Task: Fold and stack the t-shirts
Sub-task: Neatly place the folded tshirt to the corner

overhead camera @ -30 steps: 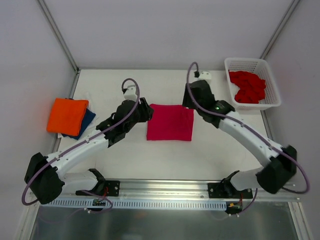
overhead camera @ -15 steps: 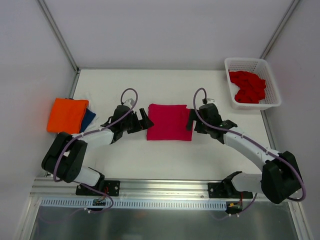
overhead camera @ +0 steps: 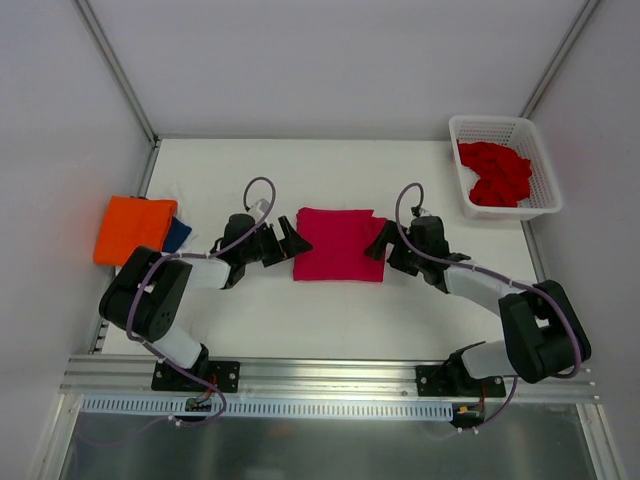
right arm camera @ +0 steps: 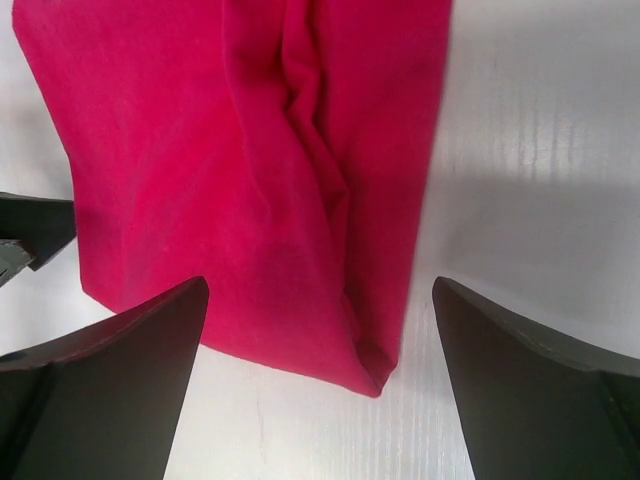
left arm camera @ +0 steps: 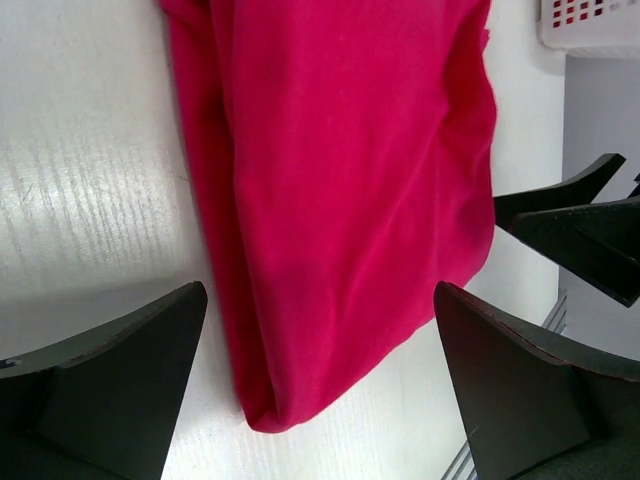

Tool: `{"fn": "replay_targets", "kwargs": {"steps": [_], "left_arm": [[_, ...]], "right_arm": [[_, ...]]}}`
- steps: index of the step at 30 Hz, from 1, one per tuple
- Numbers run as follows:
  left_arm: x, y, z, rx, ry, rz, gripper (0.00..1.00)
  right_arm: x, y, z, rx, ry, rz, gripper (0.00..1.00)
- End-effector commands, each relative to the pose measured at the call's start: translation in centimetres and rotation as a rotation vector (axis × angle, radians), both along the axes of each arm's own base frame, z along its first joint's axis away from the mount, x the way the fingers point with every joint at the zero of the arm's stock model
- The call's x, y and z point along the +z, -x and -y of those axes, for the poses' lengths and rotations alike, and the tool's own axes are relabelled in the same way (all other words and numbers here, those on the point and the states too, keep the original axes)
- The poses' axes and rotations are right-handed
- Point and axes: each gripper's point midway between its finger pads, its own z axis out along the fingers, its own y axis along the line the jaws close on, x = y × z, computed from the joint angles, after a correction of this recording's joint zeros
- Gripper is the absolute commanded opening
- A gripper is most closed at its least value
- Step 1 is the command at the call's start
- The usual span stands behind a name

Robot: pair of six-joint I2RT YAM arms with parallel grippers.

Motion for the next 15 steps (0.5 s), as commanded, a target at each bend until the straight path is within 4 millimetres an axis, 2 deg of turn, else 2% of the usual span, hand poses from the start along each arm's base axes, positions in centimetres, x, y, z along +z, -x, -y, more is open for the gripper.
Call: {"fn": "replay_targets", "kwargs": {"steps": [1, 7, 15], "left_arm": [[0.9, -1.2, 0.3, -0.012, 0.029, 0.04, 0.99], [-0.2, -1.4, -0.4, 0.011, -0.027, 0.028, 0.99], [-1.3, -1.9, 0.0, 0.003, -0.025, 0.002, 0.99]], "right_arm": [[0.8, -1.1, -1.4, 0.013, -0.089, 0.045, 0.99], [-0.9, -1.2, -1.2, 0.003, -0.068, 0.015, 0.99], [-2.8, -1.2, -1.4, -0.002, -0.065, -0.016, 0.99]]}}
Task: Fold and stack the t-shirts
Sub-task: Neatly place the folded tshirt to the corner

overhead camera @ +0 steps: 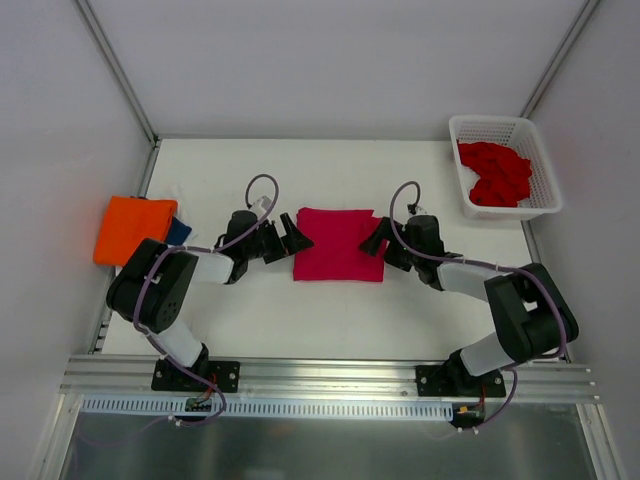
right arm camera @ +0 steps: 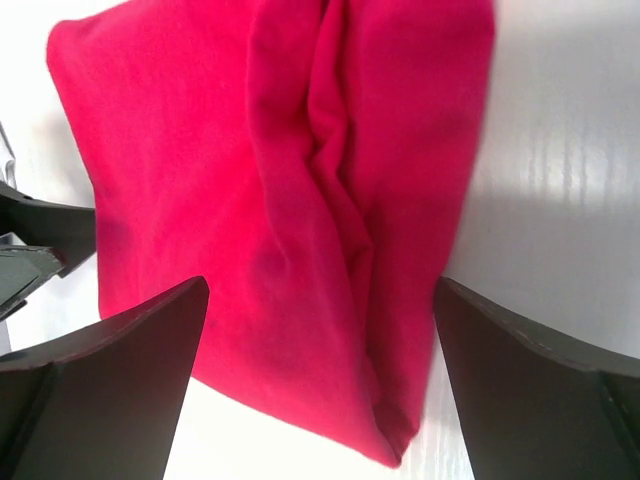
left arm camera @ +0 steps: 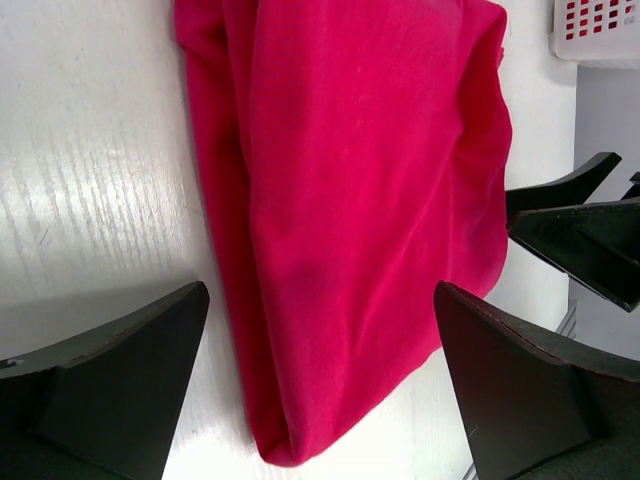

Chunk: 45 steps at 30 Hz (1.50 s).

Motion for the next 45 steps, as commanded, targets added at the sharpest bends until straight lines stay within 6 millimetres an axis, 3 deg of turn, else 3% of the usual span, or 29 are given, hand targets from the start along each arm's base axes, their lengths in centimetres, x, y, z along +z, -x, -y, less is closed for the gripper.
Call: {"fn": "replay_targets", "kwargs": {"steps": [1, 14, 25, 35, 45], "left_arm": [[-0.2, -0.8, 0.2, -0.008, 0.006, 0.02, 0.99], [-1.3, -1.0, 1.1, -0.017, 0.067, -0.001, 0.99], [-1.1, -1.2, 1.8, -0.034, 0.126, 0.0, 0.96], [-1.4, -1.3, 3.1, -0.056, 0.174, -0.014, 0.95], [-1.6, -1.1, 5.9, -0.107, 0.171, -0.014, 0.94]], "right_arm": [[-1.7, 0.4, 0.1, -0.007, -0.003, -0.044, 1.0], [-2.3, 0.1, -0.8, 0.009, -0.036, -0.049, 1.0], [-2.7, 0.0, -4.1, 0.068, -0.06, -0.043, 0.98], [-1.8, 0.2, -4.3, 0.077, -0.051, -0.024, 0.98], [-1.9, 0.3, -4.5, 0.083, -0.046, -0.024, 0.99]]}}
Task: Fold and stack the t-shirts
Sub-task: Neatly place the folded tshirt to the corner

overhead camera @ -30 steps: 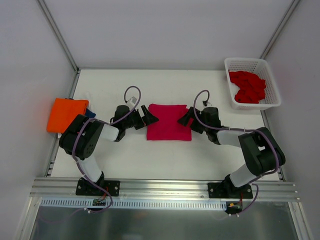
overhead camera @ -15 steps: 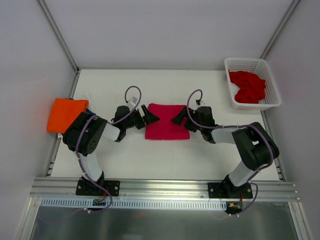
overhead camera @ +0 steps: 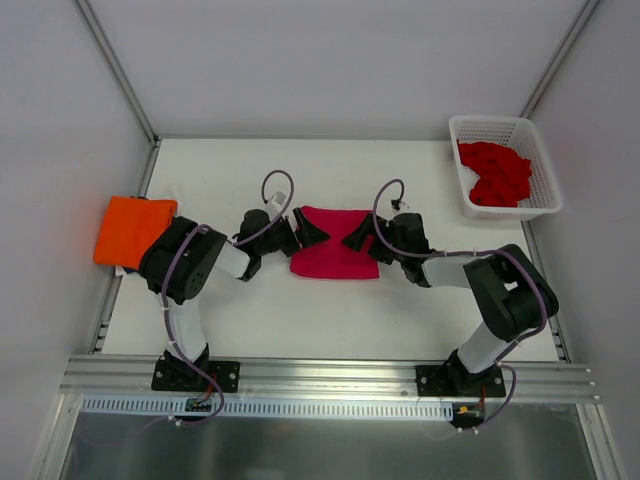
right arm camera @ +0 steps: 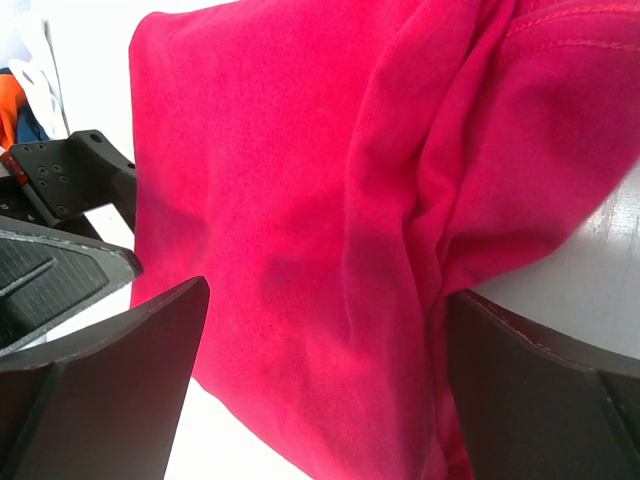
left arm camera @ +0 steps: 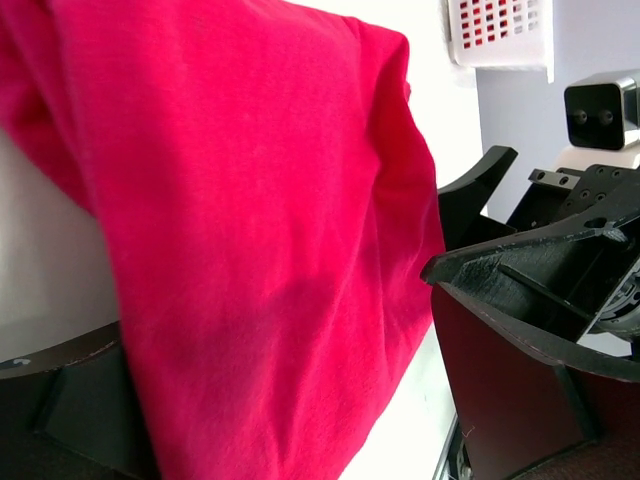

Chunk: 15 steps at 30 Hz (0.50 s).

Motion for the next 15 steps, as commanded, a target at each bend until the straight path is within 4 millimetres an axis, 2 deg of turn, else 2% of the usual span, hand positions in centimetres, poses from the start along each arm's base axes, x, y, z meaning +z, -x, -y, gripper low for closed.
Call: {"fn": "replay_targets", "kwargs": {"steps": [1, 10, 13, 15], "left_arm": [[-1.8, 1.1, 1.3, -0.041, -0.036, -0.051, 0.94], [-2.0, 1.5, 3.6, -0.079, -0.052, -0.046, 0.93], [-2.2, 1.4, 4.1, -0.093, -0.054, -0.051, 0.86], [-2.5, 1.3, 4.5, -0.102, -0.062, -0.06, 0.69]], "right_arm": [[-2.2, 2.0, 0.5, 0.013, 0.055, -0.094, 0.98], [-2.3, 2.1, 0.5, 0.015, 0.057, -0.096, 0.98], [-2.1, 2.1, 0.5, 0.015, 0.055, -0.092, 0.99], [-2.2, 2.3, 0.7, 0.014, 0.061, -0.09, 0.99]]}}
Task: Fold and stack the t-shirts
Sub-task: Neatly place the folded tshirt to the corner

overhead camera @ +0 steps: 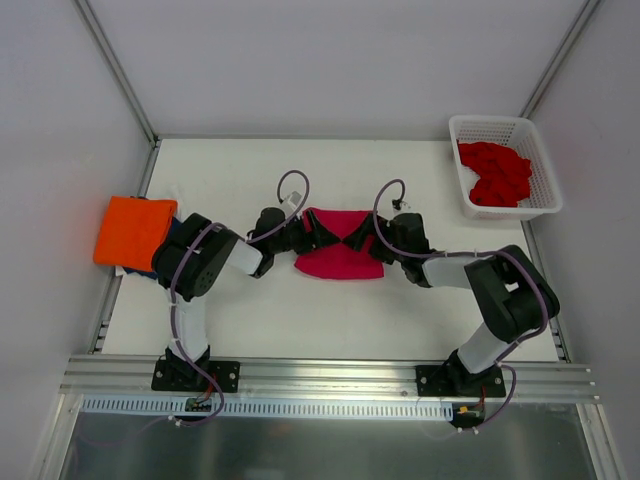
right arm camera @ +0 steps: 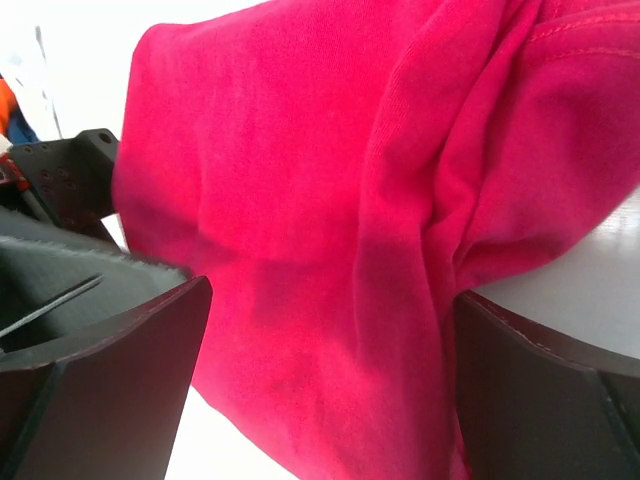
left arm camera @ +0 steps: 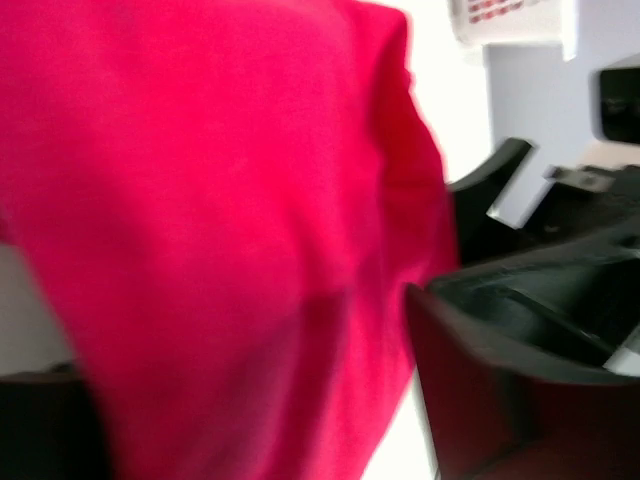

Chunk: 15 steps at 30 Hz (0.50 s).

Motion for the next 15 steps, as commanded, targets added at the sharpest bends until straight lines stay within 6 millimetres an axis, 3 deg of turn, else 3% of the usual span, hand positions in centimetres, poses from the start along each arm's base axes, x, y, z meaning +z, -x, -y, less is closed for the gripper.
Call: {"fn": "replay_targets", "kwargs": {"steps": [1, 5, 8, 9, 14, 15], "left_arm": [[-2.3, 1.0, 1.0, -0.05, -0.056, -0.057, 0.63], [-2.8, 0.8, 1.5, -0.07, -0.07, -0.066, 0.23], [-3.0, 0.5, 1.9, -0.078, -0.073, -0.059, 0.1], [-3.2, 0.3, 1.9, -0.074, -0.079, -0.064, 0.0], [-3.8, -0.3, 1.2, -0.051, -0.164, -0.061, 0.0], [-2.9, -0.9, 0.8, -0.024, -0.187, -0.035, 0.0]], "right_arm": [[-1.9, 2.3, 0.5, 0.022, 0.05, -0.086, 0.99], [-1.6, 2.6, 1.4, 0.011, 0.098, -0.073, 0.99], [-0.9, 2.8, 1.9, 0.017, 0.122, -0.052, 1.0], [-1.0, 3.2, 2.1, 0.017, 0.129, -0.058, 0.99], [0.5, 3.7, 3.6, -0.013, 0.182, -0.014, 1.0], [0.2, 4.2, 4.3, -0.02, 0.215, -0.032, 0.99]]}}
